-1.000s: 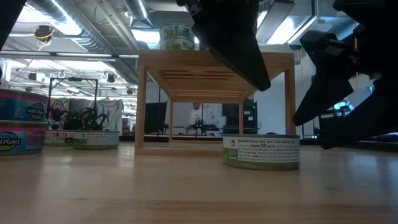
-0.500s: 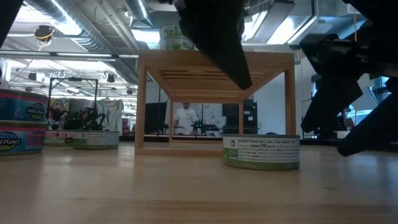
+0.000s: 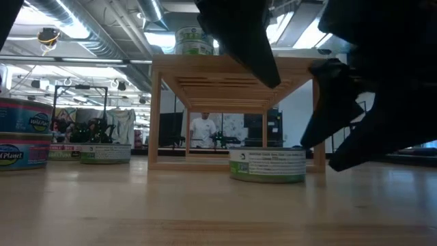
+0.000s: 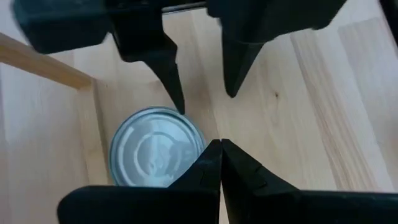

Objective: Stack canned seafood by type on shelf
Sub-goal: Put the green tuna can on the shelf

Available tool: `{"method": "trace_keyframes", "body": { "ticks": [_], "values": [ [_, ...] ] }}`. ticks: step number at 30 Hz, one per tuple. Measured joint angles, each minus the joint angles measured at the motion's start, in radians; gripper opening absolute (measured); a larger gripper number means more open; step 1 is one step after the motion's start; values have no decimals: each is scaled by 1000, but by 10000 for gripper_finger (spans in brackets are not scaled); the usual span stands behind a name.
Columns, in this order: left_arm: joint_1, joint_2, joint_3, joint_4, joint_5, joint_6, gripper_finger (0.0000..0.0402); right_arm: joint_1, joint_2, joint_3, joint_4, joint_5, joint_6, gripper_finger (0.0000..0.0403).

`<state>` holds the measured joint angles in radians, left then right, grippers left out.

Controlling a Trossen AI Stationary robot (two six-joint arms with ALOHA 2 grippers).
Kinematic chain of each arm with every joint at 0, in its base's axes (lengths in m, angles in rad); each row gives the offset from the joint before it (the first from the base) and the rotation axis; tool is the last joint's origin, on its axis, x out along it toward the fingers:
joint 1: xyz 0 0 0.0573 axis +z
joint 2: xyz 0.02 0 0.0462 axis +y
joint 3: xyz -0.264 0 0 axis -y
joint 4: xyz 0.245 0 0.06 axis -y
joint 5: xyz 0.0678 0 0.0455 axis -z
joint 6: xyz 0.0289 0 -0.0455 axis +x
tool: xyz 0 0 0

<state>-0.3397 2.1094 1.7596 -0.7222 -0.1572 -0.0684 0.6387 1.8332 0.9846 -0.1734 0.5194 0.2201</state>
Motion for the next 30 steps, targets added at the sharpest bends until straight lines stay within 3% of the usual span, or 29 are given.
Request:
{"method": "trace_keyframes", "body": {
  "ticks": [11,22,30],
  "values": [
    [0,-12,-6,-12,-4,8,0,2,0,72,-128,2,-43,297],
    [0,0,-65,1,-4,75,2,2,-2,72,-144,-94,-41,289],
    [0,29,-66,8,-4,135,77,2,-3,71,-163,-95,-42,285]
  ]
}}
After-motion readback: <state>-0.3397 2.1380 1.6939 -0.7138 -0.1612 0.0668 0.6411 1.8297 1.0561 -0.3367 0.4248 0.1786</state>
